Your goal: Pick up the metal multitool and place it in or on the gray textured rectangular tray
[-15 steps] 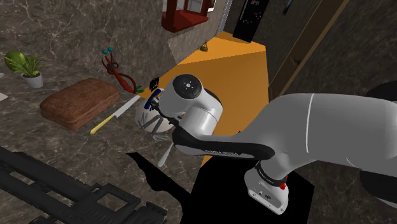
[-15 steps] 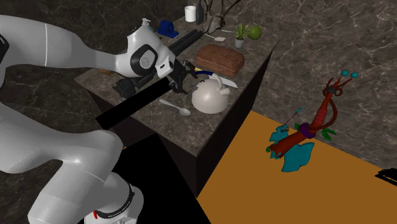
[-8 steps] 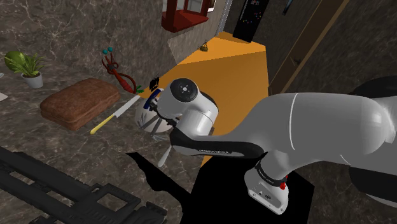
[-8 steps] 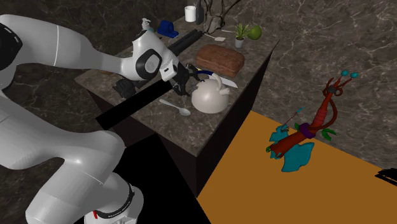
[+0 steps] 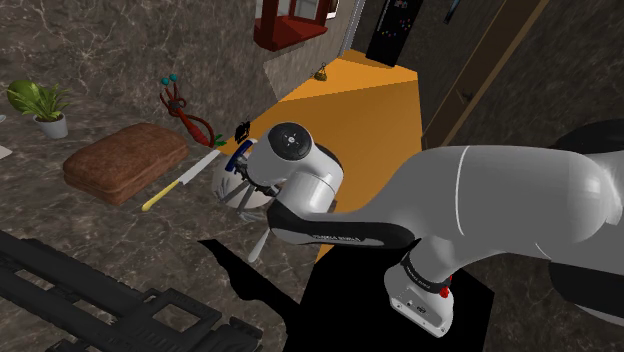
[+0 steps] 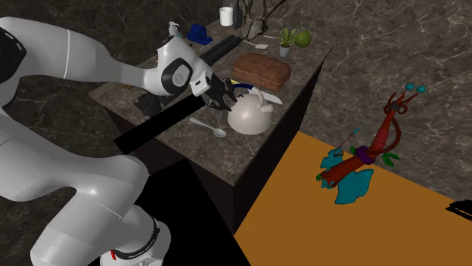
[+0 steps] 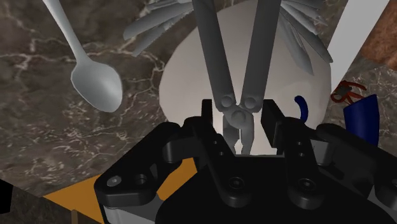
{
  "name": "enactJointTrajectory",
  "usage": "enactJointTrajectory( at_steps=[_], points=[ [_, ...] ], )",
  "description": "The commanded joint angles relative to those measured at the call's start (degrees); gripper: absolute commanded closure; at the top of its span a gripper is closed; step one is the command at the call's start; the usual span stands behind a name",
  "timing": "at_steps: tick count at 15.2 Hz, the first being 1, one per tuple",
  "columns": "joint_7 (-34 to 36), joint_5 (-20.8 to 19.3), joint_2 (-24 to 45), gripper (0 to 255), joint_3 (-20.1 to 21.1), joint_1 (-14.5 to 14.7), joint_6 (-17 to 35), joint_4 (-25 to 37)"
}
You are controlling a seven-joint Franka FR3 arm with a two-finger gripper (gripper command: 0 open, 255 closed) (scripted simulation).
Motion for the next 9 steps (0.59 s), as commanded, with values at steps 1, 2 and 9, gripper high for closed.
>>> enactJointTrajectory(
  at_steps=[1, 2, 9],
  points=[
    [-0.02, 0.01, 0.03, 255, 0.05, -0.04, -0.38, -0.36],
    [-0.02, 0.04, 0.06, 255, 0.28, -0.25, -0.19, -0.41],
    [-0.48, -0.62, 0.01, 255, -2.61, 1.66, -2.5, 0.43]
  ],
)
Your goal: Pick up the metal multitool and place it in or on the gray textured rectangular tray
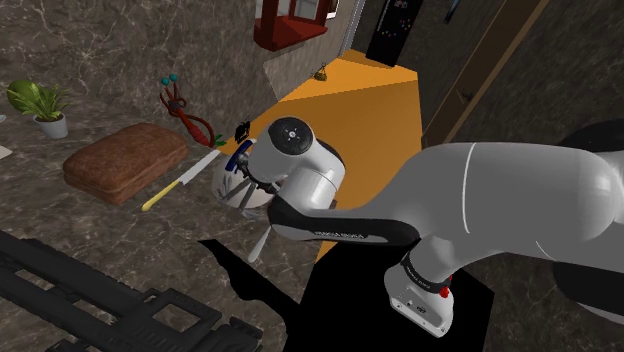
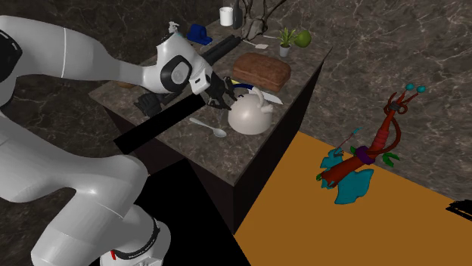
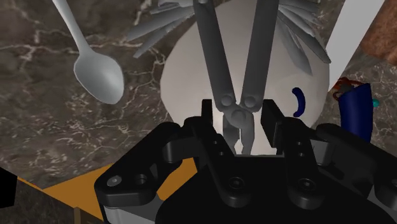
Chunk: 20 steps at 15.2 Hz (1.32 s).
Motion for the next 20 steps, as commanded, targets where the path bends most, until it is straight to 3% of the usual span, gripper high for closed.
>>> enactJointTrajectory(
  at_steps=[1, 10, 20],
  points=[
    [-0.35, -0.36, -0.02, 255, -1.65, 1.04, -1.35, 0.4],
    [-2.16, -1.81, -0.55, 255, -9.43, 5.9, -7.59, 2.71],
    [-4.21, -3.2, -1.33, 255, -16.41, 9.38, -14.45, 6.4]
  ],
)
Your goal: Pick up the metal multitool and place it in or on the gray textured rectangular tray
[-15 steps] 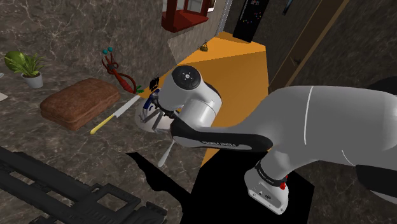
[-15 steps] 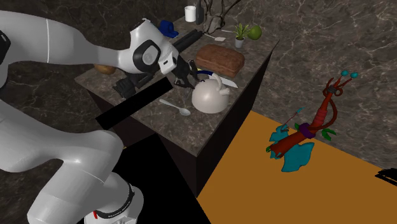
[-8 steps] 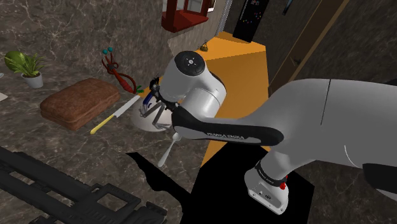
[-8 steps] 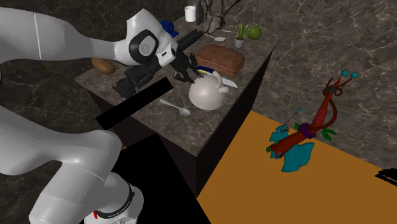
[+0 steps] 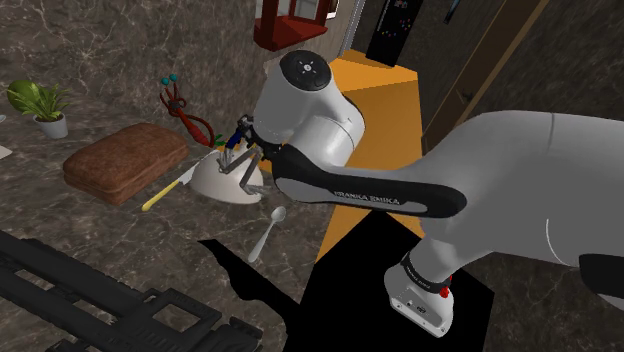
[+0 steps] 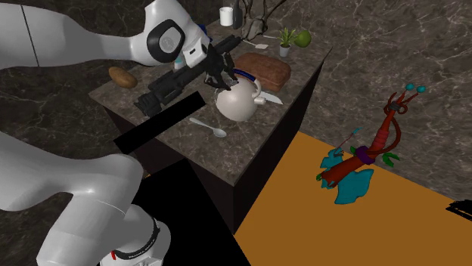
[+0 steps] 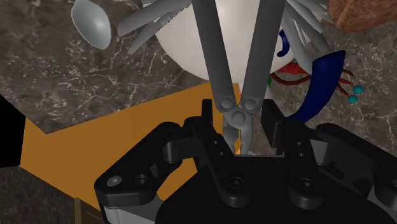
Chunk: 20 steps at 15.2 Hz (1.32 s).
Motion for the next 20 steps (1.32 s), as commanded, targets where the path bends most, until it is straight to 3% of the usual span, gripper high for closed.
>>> enactJointTrajectory(
  at_steps=[1, 10, 20],
  points=[
    [0.54, 0.24, -1.12, 255, -1.34, 2.22, -1.79, 0.1],
    [7.66, 3.0, -10.04, 255, -5.41, 17.72, -13.44, -1.13],
    [17.11, 4.76, -16.5, 255, -5.03, 28.31, -27.58, 4.44]
  ],
)
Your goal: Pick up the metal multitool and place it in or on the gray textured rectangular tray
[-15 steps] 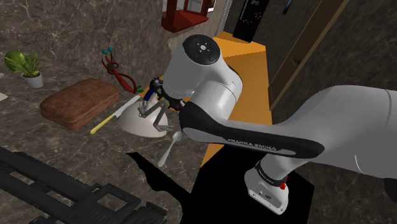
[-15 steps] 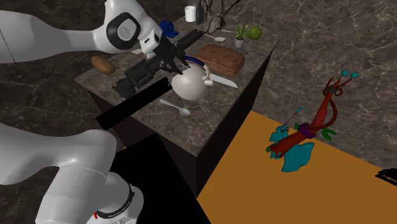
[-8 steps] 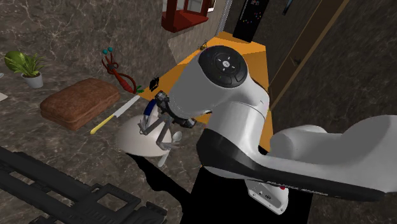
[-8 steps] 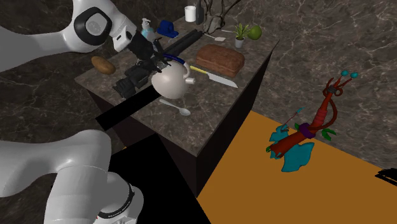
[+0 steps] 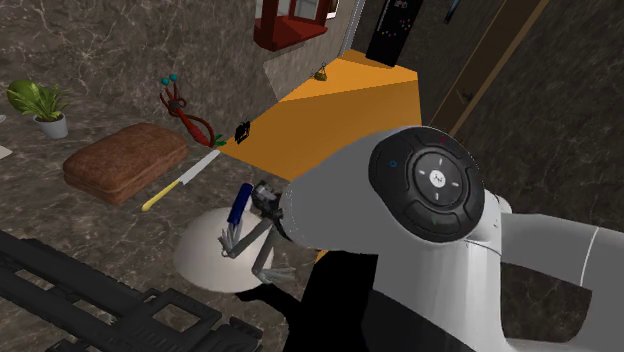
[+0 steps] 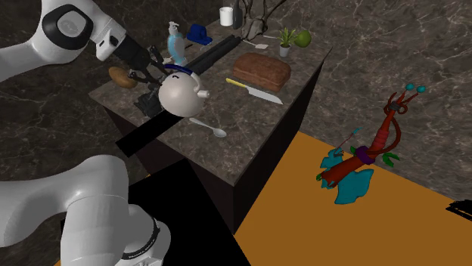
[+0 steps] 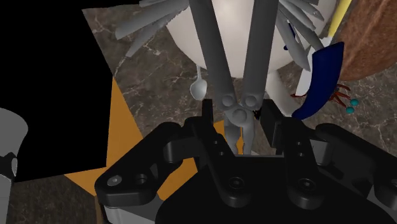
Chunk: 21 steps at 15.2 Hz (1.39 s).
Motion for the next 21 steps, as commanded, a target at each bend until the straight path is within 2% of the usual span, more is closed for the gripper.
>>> enactJointTrajectory(
  at_steps=[1, 3, 21],
  points=[
    [1.95, 0.11, -0.87, 255, 0.13, 1.46, -3.16, 2.12],
    [3.6, 0.34, -1.44, 255, 0.57, 2.45, -5.44, 3.81],
    [6.67, 6.39, -2.44, 255, 10.63, 1.93, 4.51, -3.87]
  ],
)
